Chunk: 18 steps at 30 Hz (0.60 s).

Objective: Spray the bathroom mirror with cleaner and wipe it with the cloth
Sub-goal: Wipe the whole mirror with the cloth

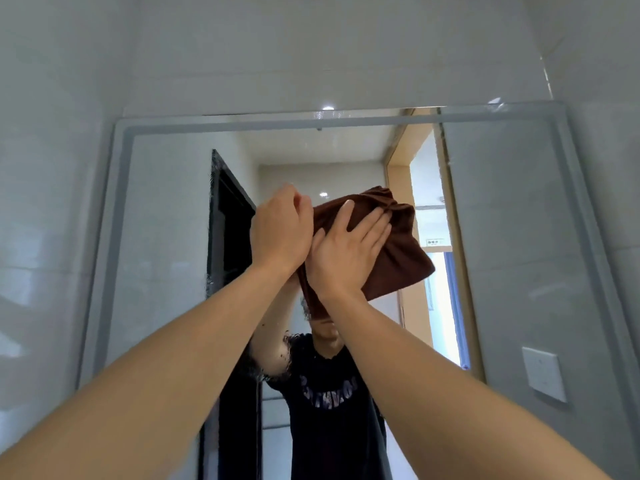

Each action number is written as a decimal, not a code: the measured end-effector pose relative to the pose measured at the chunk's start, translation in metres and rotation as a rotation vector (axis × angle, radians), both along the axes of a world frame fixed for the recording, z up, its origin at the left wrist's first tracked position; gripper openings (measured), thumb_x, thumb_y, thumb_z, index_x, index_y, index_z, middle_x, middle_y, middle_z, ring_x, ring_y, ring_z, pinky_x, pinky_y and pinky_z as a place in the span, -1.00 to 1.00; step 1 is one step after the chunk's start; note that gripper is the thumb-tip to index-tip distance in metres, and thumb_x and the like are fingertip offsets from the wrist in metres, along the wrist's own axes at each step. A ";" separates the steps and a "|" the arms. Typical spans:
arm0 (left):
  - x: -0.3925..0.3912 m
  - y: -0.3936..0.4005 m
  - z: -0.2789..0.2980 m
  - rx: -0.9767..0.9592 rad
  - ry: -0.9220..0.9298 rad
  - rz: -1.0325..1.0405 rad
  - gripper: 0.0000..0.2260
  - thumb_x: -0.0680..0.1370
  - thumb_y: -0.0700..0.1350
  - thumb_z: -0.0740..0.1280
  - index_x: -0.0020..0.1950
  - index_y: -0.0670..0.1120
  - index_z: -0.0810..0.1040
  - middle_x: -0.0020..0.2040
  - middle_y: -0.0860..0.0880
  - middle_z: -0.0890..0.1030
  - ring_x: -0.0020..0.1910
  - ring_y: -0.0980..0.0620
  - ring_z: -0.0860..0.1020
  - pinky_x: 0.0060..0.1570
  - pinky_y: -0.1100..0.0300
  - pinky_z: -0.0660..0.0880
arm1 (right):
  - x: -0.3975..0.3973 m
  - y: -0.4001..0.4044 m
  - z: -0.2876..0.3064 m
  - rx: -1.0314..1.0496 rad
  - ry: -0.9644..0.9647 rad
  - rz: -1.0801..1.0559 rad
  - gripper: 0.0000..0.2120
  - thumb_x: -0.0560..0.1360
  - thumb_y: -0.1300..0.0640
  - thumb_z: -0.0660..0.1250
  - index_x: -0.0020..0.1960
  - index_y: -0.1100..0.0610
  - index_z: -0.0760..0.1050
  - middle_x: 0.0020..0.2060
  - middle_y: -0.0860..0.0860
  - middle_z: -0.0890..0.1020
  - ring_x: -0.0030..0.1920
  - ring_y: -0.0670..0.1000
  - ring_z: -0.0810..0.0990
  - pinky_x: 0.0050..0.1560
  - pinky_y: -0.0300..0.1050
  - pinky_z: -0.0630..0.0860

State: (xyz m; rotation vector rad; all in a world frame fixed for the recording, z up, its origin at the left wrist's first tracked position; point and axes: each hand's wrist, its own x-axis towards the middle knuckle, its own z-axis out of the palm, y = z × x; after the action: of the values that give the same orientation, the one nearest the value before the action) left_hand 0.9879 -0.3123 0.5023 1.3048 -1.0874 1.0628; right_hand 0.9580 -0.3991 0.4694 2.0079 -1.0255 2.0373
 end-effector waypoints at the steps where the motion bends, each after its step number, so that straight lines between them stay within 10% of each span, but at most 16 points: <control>1: 0.002 0.005 0.002 -0.021 -0.020 0.076 -0.76 0.66 -0.01 0.14 -0.08 -0.09 0.49 -0.21 0.00 0.57 -0.24 -0.01 0.56 -0.31 0.10 0.43 | 0.003 0.000 0.003 -0.028 -0.024 -0.003 -0.38 0.56 -0.03 0.13 0.56 0.16 0.12 0.51 0.43 0.07 0.56 0.37 -0.03 0.55 0.25 -0.11; 13: 0.042 0.045 -0.004 -0.082 -0.051 0.244 -0.75 0.65 0.01 0.14 0.02 -0.14 0.49 0.01 -0.08 0.49 -0.01 -0.12 0.48 -0.01 -0.05 0.43 | 0.021 -0.004 0.016 -0.645 0.246 -0.028 -0.59 0.63 -0.03 0.08 0.45 0.00 0.37 0.46 0.06 0.39 0.51 0.14 0.23 0.53 0.22 0.02; 18: 0.037 0.038 -0.019 -0.064 -0.104 0.283 -0.78 0.65 -0.02 0.14 0.00 -0.13 0.49 -0.01 -0.08 0.48 -0.04 -0.12 0.46 0.02 -0.05 0.40 | 0.008 -0.016 0.012 -0.602 0.212 0.027 -0.53 0.58 -0.10 0.16 0.41 0.11 0.37 0.44 0.09 0.40 0.47 0.13 0.30 0.48 0.16 0.18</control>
State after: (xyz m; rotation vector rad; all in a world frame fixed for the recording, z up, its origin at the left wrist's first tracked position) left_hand 1.0247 -0.2748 0.4829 1.3919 -0.9538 1.3777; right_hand 0.9655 -0.4151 0.4817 1.8476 -0.2904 1.7986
